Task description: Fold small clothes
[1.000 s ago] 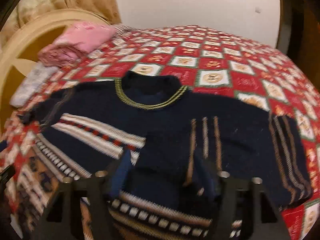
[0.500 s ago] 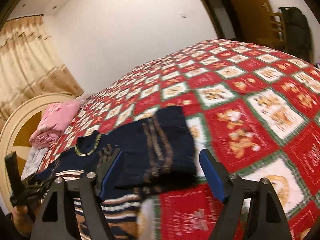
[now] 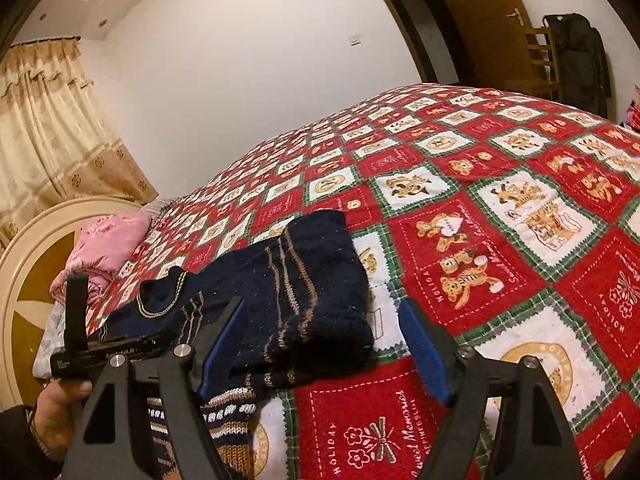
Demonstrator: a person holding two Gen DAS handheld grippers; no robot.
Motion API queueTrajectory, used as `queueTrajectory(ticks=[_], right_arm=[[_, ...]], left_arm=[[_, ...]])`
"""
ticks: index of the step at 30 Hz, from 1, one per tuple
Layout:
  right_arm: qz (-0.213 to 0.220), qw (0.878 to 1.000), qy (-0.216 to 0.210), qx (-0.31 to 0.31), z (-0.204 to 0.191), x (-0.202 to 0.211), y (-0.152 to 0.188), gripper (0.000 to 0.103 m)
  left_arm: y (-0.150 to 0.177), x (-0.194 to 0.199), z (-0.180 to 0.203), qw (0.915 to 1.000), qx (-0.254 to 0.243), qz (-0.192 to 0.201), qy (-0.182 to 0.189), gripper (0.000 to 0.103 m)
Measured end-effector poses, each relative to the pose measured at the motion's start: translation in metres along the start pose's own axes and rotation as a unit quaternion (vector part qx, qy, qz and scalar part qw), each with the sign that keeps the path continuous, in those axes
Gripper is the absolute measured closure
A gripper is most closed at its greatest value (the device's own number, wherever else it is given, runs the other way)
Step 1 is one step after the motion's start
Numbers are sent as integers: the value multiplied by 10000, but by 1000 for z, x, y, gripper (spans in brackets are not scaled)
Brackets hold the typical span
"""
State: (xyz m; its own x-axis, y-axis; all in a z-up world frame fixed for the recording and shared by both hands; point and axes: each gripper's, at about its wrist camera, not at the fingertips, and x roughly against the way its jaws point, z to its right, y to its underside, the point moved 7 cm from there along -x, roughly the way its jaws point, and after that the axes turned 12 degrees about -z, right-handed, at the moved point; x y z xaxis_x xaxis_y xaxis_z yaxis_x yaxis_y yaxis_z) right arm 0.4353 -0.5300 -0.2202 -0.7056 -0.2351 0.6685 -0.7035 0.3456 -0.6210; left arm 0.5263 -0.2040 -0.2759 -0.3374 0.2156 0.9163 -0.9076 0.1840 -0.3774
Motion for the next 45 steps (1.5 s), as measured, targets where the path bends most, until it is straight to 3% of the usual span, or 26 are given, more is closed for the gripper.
queueTrajectory(ticks=[3,4,5,6,7,8,15,22,32,45], right_arm=[[-24,9999,-37,-131,5,-2,0,25],[-17,9999,-34,-150,5,-1,0,25],[-4,9999,-19,-170,6,-1,-1,25],[16,9998,-6,-188,7,-1,-1,25],[30,9998,3,-200,8,-1,-1,25],[44,9998,18,-209,8,0,-2,25],[135,9998,46,-162,7,3,-4,25],[127,9999,31,-110,3,2,-2,25],[94,9999,25,59,-6,0,1,25],[-26,9991,60,427,-22,-7,7,25]], left_arm=[[-5,-4,0,10000,35,1,-29,41],[-7,-6,1,10000,-14,4,6,47],[-10,-7,3,10000,-63,15,50,56],[-11,-6,5,9998,-119,24,141,81],[-11,-4,8,9995,-171,6,279,90],[-11,0,8,9995,-180,34,255,92],[-21,46,-10,9987,-142,350,329,93],[-24,76,-49,9993,-37,340,146,93],[-21,65,-99,9995,264,70,-158,93],[-10,39,-125,9984,323,-153,-428,93]])
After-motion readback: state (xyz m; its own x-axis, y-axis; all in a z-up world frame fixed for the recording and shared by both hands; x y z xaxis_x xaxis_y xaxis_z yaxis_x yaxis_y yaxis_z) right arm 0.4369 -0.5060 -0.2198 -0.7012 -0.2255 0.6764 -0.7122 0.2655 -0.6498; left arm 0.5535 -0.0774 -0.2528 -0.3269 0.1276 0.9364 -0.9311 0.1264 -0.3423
